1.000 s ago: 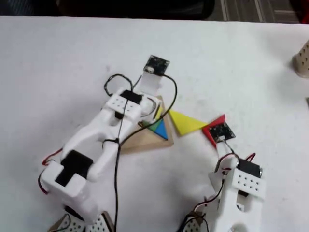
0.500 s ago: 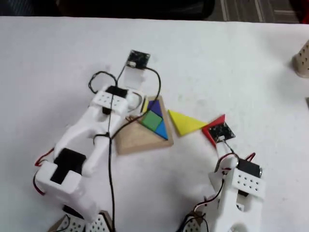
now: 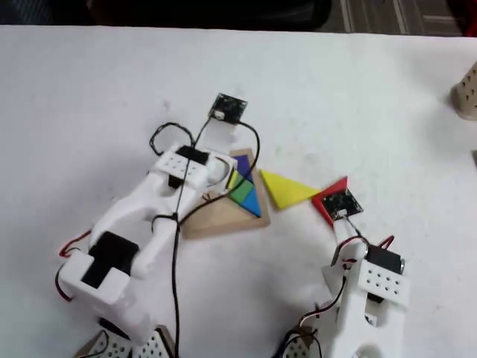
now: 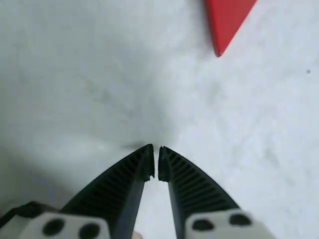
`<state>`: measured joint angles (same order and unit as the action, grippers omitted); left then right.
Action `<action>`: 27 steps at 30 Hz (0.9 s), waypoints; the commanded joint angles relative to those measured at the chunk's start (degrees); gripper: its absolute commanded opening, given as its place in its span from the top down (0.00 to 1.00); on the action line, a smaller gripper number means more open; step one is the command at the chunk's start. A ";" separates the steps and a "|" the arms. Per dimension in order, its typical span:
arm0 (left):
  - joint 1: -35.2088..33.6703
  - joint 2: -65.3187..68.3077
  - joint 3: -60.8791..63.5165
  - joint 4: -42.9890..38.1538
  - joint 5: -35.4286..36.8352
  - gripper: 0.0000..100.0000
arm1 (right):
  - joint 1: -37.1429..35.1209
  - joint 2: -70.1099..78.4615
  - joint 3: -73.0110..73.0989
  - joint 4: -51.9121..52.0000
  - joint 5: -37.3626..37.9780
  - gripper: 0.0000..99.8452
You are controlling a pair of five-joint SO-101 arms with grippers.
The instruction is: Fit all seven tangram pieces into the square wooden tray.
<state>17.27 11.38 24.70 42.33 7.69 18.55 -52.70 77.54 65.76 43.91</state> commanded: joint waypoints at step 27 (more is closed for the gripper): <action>-5.41 -3.30 0.18 1.05 0.26 0.92 | -0.57 -1.10 -0.35 -0.40 3.08 0.98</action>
<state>14.46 10.07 26.73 42.59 7.87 18.55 -52.70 77.54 65.76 46.11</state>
